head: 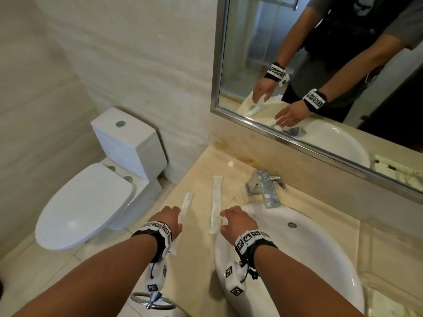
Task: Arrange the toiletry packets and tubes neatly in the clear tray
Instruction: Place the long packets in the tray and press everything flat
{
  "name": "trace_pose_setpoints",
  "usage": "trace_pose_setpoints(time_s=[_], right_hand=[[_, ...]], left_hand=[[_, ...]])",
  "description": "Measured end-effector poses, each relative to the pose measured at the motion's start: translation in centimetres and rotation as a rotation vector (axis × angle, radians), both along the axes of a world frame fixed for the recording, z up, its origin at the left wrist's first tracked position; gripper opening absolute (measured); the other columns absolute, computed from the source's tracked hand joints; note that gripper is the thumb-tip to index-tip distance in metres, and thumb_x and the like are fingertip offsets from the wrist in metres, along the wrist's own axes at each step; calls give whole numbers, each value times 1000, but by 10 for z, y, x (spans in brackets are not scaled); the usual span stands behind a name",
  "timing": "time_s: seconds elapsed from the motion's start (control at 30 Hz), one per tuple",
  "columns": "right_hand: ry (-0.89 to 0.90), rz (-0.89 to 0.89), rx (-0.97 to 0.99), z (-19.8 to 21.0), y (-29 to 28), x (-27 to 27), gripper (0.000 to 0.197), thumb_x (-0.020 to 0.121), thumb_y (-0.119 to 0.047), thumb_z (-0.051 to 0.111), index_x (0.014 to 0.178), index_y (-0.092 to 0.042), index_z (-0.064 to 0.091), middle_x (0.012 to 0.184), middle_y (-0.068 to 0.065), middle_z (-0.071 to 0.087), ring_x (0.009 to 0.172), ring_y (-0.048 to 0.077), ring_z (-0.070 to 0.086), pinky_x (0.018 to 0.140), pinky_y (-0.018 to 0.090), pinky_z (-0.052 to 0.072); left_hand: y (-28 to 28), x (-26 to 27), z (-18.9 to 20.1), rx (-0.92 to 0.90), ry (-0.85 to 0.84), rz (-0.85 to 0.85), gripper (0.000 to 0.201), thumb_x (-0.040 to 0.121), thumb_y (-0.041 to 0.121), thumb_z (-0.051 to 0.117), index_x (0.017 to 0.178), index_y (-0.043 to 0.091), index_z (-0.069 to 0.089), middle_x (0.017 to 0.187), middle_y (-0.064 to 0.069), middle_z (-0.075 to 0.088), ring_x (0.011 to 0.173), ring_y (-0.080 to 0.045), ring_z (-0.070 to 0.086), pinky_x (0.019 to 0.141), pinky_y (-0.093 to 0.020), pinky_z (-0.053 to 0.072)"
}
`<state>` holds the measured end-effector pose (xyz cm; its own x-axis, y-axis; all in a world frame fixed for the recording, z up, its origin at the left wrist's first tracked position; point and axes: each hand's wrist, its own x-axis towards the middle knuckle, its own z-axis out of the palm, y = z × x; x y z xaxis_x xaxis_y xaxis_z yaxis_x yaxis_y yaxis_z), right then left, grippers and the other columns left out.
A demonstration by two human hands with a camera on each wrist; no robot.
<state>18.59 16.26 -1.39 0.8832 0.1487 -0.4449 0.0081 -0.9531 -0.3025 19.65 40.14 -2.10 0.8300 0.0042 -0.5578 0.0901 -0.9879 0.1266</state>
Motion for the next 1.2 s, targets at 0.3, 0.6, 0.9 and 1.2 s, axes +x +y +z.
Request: trace_pose_setpoints(time_s=[0.3, 0.6, 0.9, 1.2], right_hand=[[34, -9, -38, -33, 34, 22, 58, 91, -34, 54, 148, -32, 41, 140, 6, 47, 125, 27, 51, 97, 39, 49], [-5, -98, -183, -54, 60, 37, 59, 90, -28, 57, 144, -30, 35, 114, 8, 51, 94, 28, 62, 72, 36, 42], [134, -202, -47, -42, 68, 40, 30, 88, -18, 54, 118, -17, 55, 108, 5, 63, 96, 25, 64, 72, 31, 45], [4, -295, 283, 6, 13, 4, 19, 81, -24, 58, 78, -30, 40, 75, -9, 48, 69, 16, 49, 57, 26, 35]], left_hand=[[-7, 13, -32, -5, 59, -25, 60, 90, 36, 58, 142, 24, 30, 127, -10, 48, 106, -31, 61, 84, -39, 52], [-5, 19, -43, -17, 44, 0, 49, 88, 23, 58, 131, 15, 36, 116, -10, 51, 92, -27, 63, 68, -32, 47], [-1, 27, -42, -123, 54, 150, 38, 91, 23, 52, 127, 12, 46, 122, -8, 55, 104, -24, 60, 84, -30, 49], [-30, 41, 11, -320, -105, 107, 31, 92, 26, 53, 118, 12, 44, 97, -4, 57, 83, -24, 57, 69, -29, 43]])
